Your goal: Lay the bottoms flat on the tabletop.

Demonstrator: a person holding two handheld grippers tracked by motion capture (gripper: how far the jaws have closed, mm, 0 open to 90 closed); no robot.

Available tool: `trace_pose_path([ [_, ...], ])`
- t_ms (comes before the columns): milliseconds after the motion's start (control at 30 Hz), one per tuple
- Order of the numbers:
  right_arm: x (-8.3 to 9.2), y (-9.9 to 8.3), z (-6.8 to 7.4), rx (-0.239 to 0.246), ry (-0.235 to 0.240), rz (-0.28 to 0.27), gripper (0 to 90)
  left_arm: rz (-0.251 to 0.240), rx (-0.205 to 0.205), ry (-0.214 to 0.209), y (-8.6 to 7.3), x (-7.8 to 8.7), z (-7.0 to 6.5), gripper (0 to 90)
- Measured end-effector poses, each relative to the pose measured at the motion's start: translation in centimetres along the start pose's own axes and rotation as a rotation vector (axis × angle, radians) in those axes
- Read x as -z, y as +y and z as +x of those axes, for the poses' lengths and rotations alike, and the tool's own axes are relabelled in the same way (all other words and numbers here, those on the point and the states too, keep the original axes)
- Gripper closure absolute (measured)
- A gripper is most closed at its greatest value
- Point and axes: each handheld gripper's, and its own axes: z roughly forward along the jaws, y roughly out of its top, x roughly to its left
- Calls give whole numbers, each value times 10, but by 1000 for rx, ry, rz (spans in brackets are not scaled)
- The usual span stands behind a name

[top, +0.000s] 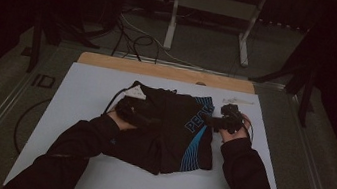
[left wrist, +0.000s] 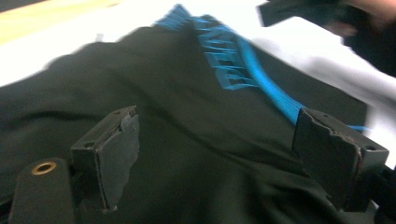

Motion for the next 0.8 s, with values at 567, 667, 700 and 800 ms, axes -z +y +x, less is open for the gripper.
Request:
trace_pose_path([
  [567,68,-60,29,46,160,-82,99,119,-302,-207,-44,-20,-122,388],
  [667,83,-79,35,57,185,-21,99,169,-358,-174,-54,-32,-128,439],
  [700,83,-79,35,57,185,-21,99,169,-358,-174,-54,-32,-128,450],
  [800,93,-96,37,34,247,26,96,223,-394,-124,-62,-41,-130,499],
])
